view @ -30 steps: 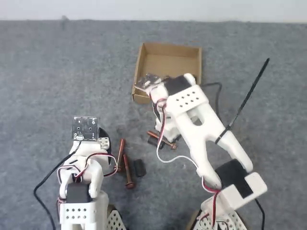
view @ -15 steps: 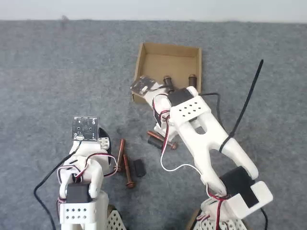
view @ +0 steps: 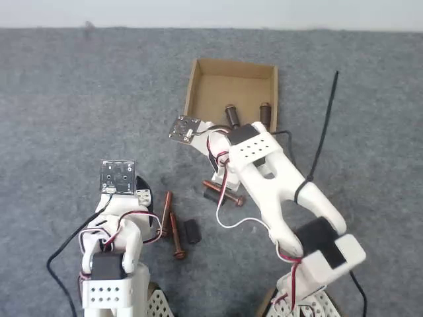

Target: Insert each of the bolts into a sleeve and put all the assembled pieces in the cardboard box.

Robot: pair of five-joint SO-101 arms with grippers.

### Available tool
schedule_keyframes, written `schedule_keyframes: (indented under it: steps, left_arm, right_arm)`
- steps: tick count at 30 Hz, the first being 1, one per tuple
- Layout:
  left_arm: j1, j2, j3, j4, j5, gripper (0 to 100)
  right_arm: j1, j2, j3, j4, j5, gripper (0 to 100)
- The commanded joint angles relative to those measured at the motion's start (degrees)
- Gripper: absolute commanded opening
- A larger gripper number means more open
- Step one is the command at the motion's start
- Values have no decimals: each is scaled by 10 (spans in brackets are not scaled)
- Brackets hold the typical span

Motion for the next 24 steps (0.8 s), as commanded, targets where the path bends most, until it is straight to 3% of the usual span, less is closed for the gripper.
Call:
schedule_keyframes:
  steps: [1,19,24]
  left_arm:
    - [-3,6,-6,-11,-4,22]
    - [-2,6,-6,-11,-5,22]
    - [-2,6,-6,-11,-5,23]
  right_arm:
    - [-8,5,-8,-18,10,151]
    - [-29,29,-4,-27,59,152]
    - [-27,90,-8,-86,59,152]
